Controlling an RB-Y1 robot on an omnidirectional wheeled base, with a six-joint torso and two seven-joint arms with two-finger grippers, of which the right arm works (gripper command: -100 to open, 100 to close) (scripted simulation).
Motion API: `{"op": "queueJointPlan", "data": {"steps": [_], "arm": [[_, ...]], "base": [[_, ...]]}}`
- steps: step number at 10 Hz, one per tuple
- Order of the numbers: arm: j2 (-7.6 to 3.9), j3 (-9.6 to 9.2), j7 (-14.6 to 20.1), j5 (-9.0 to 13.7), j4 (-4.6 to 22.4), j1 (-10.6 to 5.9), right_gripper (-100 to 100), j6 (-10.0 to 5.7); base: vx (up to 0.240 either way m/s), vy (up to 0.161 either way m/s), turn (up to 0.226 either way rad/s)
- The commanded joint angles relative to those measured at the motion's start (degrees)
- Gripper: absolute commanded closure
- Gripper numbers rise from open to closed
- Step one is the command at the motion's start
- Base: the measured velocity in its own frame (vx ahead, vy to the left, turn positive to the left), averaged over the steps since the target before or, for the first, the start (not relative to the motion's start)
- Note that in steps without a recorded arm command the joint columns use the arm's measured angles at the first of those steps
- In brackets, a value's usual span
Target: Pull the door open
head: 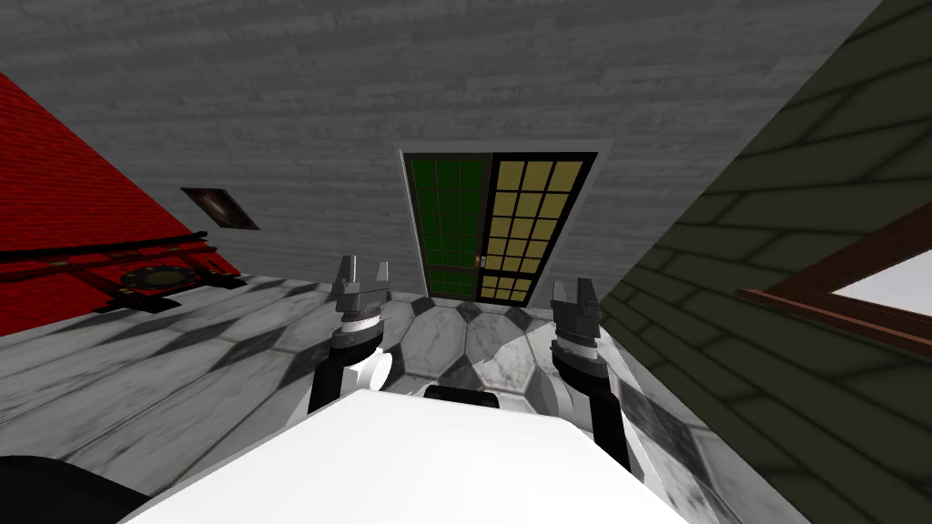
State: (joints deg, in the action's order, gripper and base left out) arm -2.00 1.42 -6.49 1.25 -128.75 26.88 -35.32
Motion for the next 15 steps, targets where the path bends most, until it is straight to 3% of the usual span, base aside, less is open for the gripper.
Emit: {"op": "queueJointPlan", "data": {"steps": [1, 13, 15], "arm": [[-0.45, -0.02, -1.73, -0.29, 1.96, -0.46, -100, -0.27], [-2.15, -0.14, -11.34, -1.90, 12.83, -3.05, -100, -1.80], [-2.46, -0.17, -13.91, -2.33, 15.74, -3.75, -100, -2.21]], "base": [[0.121, 0.020, -0.020], [0.128, 0.031, -0.014], [0.157, 0.041, -0.026]]}}
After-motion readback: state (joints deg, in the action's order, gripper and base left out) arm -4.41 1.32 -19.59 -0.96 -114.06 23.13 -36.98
